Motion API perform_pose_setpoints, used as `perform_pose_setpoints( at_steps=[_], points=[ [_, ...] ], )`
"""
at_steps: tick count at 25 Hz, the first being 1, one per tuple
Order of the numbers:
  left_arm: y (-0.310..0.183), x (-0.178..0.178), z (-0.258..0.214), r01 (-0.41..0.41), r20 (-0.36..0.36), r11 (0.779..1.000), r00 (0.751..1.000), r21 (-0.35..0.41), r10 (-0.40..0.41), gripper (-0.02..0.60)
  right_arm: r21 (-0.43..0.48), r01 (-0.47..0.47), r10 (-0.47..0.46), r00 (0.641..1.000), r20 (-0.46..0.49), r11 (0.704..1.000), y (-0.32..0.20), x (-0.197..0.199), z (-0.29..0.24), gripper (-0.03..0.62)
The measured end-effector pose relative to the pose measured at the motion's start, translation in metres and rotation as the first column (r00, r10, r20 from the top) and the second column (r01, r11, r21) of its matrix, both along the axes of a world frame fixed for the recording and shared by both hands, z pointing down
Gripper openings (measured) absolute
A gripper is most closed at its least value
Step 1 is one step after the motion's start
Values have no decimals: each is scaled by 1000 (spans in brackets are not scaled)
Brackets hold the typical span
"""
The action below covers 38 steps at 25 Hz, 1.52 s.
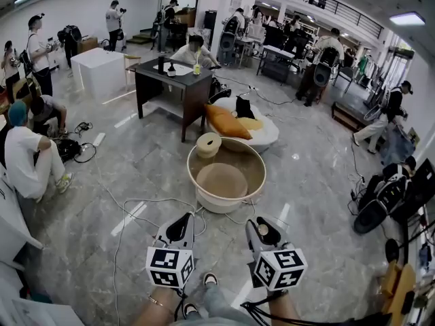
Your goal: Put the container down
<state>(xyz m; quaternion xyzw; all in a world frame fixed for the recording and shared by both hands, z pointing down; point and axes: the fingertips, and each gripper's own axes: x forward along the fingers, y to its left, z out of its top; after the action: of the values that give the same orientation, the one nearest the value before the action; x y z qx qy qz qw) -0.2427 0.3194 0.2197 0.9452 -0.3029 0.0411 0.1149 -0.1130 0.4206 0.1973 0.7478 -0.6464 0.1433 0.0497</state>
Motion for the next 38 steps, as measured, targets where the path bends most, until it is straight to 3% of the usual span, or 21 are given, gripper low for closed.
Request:
perform_pose_setpoints(
  at_steps=[11,25,31,38],
  points=[
    [-66,54,-19,5,25,998,1000,56,-7,-8,17,11,-11,1000,-7,1000,-66,59,-9,114],
    [-142,145,-17,35,47,997,998,70,-39,-8,13,48,-47,999,-18,999,-143,157,-7,115],
    [-158,185,-10,36,74,997,996,69,-41,-8,8,43,-43,999,-5,999,-162,204,0,115],
    [-171,202,10,42,112,999,993,25,-45,-8,1,13,-13,1000,19,1000,-172,236,8,114]
  ],
)
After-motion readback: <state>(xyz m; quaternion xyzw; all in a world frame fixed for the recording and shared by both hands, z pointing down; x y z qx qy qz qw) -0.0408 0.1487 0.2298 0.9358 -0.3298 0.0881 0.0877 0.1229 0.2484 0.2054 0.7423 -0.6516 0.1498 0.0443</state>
